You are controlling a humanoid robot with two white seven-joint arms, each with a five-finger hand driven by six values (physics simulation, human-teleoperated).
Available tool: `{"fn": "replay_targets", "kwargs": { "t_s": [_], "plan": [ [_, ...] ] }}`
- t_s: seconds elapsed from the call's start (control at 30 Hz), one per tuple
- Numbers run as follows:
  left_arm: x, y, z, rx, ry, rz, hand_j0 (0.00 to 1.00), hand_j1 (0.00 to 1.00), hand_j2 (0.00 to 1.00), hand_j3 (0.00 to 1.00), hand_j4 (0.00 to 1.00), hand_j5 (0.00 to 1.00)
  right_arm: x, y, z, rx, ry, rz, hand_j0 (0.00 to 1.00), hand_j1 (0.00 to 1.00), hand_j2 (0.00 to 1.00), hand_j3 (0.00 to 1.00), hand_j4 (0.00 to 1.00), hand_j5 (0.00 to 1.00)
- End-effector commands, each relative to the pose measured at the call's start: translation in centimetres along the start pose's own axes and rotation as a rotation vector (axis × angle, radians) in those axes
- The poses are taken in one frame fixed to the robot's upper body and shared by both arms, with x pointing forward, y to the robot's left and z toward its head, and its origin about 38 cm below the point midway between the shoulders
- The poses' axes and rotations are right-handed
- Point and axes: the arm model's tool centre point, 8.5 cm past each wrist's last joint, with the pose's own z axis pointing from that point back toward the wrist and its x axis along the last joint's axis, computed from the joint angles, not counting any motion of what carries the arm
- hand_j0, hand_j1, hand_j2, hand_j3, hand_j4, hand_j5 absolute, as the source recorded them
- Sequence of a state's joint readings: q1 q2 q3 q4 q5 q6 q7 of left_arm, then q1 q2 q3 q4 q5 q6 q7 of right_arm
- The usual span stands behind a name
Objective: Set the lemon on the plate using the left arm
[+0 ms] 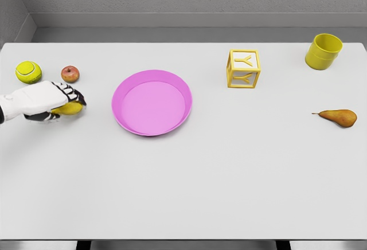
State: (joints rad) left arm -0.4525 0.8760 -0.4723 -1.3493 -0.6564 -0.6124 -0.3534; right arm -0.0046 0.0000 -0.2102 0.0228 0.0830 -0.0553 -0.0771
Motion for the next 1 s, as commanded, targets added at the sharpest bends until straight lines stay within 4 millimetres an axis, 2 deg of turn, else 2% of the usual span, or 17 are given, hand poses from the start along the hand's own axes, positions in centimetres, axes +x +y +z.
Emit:
{"fn": "replay_targets", "kwargs": {
  "t_s": [0.0,0.2,0.47,0.97],
  "plan": [
    [0.1,0.3,0.1,0.009,-0.004,-0.001,0.64,0.64,0.64,0.64,0.64,0.64,0.0,0.0,0.0,0.0,0.0,0.0,1.0,1.0,1.0,1.0,1.0,1.0],
    [0.4,2.0,0.2,0.065,-0.007,-0.019,0.64,0.64,0.64,0.64,0.64,0.64,0.0,0.0,0.0,0.0,-0.001,0.0,1.0,1.0,1.0,1.0,1.0,1.0],
    [1.8,3.0,-1.7,0.137,-0.037,0.017,0.65,0.65,0.65,0.65,0.65,0.65,0.0,0.0,0.0,0.0,0.0,0.0,1.0,1.0,1.0,1.0,1.0,1.0],
    [6.6,5.4,-5.1,0.245,-0.163,0.02,0.66,0.66,0.66,0.66,0.66,0.66,0.0,0.0,0.0,0.0,0.0,0.0,1.0,1.0,1.0,1.0,1.0,1.0]
  ]
}}
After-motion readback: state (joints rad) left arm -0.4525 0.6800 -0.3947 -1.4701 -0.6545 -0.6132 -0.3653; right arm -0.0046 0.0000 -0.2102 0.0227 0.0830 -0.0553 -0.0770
